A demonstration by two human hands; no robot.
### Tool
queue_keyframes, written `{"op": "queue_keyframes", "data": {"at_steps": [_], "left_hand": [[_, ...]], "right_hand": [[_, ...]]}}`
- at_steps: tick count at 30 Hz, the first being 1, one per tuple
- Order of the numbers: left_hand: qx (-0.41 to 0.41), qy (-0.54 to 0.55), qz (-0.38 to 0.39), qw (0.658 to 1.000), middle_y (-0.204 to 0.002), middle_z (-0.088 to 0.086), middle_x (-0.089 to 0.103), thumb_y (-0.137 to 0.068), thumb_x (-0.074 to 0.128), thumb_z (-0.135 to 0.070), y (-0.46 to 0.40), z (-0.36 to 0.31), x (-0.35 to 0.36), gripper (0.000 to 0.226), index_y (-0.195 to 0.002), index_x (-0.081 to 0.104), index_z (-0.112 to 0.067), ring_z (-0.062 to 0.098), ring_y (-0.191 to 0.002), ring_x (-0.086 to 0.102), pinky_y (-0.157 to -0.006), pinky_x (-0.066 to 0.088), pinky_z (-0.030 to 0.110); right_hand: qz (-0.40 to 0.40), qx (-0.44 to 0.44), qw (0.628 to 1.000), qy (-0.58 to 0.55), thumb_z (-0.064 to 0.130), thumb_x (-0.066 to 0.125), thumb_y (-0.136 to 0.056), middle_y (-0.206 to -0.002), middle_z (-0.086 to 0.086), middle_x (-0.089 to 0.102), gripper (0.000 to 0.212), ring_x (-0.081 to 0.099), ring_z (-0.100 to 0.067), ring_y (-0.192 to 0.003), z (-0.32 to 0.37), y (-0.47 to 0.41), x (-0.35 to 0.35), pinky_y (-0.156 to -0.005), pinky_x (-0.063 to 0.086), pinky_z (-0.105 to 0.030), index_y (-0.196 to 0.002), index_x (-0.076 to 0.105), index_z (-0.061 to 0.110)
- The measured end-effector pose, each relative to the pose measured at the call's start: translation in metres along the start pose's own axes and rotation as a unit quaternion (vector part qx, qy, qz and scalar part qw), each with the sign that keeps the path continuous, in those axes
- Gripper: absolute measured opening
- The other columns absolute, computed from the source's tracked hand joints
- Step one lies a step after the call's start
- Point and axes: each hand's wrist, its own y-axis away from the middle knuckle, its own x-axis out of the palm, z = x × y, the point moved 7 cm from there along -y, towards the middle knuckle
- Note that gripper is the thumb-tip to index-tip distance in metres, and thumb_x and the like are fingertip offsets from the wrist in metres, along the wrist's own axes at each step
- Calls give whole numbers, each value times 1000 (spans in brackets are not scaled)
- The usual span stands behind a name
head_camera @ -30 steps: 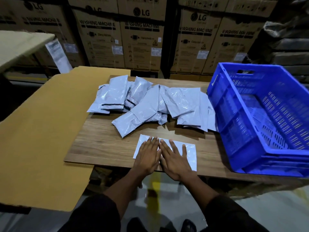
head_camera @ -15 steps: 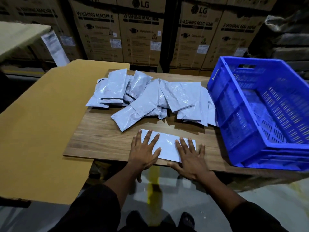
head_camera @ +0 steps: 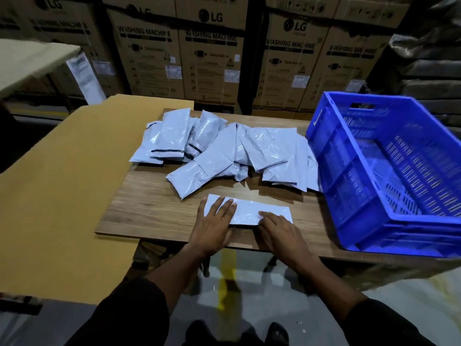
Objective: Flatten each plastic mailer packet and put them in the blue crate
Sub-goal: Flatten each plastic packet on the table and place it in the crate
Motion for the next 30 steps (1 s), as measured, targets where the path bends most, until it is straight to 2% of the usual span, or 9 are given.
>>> {"op": "queue_keyframes", "data": {"at_steps": [4,7,10,13,15,18,20,25,30], "left_hand": [[-28,-3,-5,1000,-146,2,55,-79,73,-17,-8,10,-6,61,-137,58,-25,29,-138,47,-106,29,68],[0,1,-13,1000,-146,2,54,-81,71,-13,-14,5,-14,62,-139,55,-28,29,-140,44,-104,28,69],[2,0,-27,1000,-150,2,50,-85,66,-13,-23,0,-27,61,-141,51,-31,29,-142,38,-108,22,69],[-75,25,-80,994,-164,6,26,-96,55,-27,-25,9,-40,63,-154,33,-25,30,-149,26,-114,25,61],[-172,110,-99,974,-168,8,6,-97,53,-36,-20,16,-42,77,-160,11,-20,31,-150,21,-114,28,55],[-235,187,-70,951,-168,6,-7,-101,46,-46,-16,4,-26,83,-160,-5,-17,32,-149,19,-115,29,51],[-209,175,-15,962,-168,6,-6,-101,42,-48,-20,-16,-16,79,-160,-1,-17,31,-150,12,-117,22,49],[-137,109,68,982,-168,8,5,-101,36,-55,-40,-63,-2,70,-158,18,-19,30,-153,5,-119,12,54],[-103,97,84,986,-167,7,9,-99,35,-60,-65,-102,8,71,-156,23,-20,30,-153,5,-119,8,56]], "right_hand": [[36,-150,984,87,20,62,-87,-151,3,47,43,36,-40,-142,28,12,-10,-105,31,-72,-130,59,23],[134,-214,956,150,13,63,-79,-146,8,52,45,27,-41,-147,44,9,1,-100,25,-80,-120,65,32],[216,-168,944,187,22,59,-84,-131,3,64,22,43,-39,-138,33,-9,10,-95,44,-67,-101,71,30],[228,-107,957,143,40,28,-91,-117,0,67,46,58,-30,-123,21,-29,-11,-68,55,-42,-102,70,26],[200,-93,969,111,39,30,-92,-123,-2,61,42,63,-29,-108,13,-40,-33,-63,54,-41,-113,62,23],[150,-89,983,55,9,54,-89,-143,-2,51,39,64,-34,-109,-6,-47,-62,-77,54,-45,-127,58,18],[89,-49,995,-2,-4,60,-83,-148,-4,50,50,64,-35,-111,-28,-52,-86,-81,56,-47,-128,61,17],[-65,-1,996,-66,-8,63,-79,-144,-10,54,43,68,-34,-108,-85,-63,-162,-83,58,-49,-118,68,9],[-180,50,981,-57,-10,64,-80,-136,-13,61,40,68,-29,-109,-149,-55,-250,-97,52,-36,-115,71,6]]}}
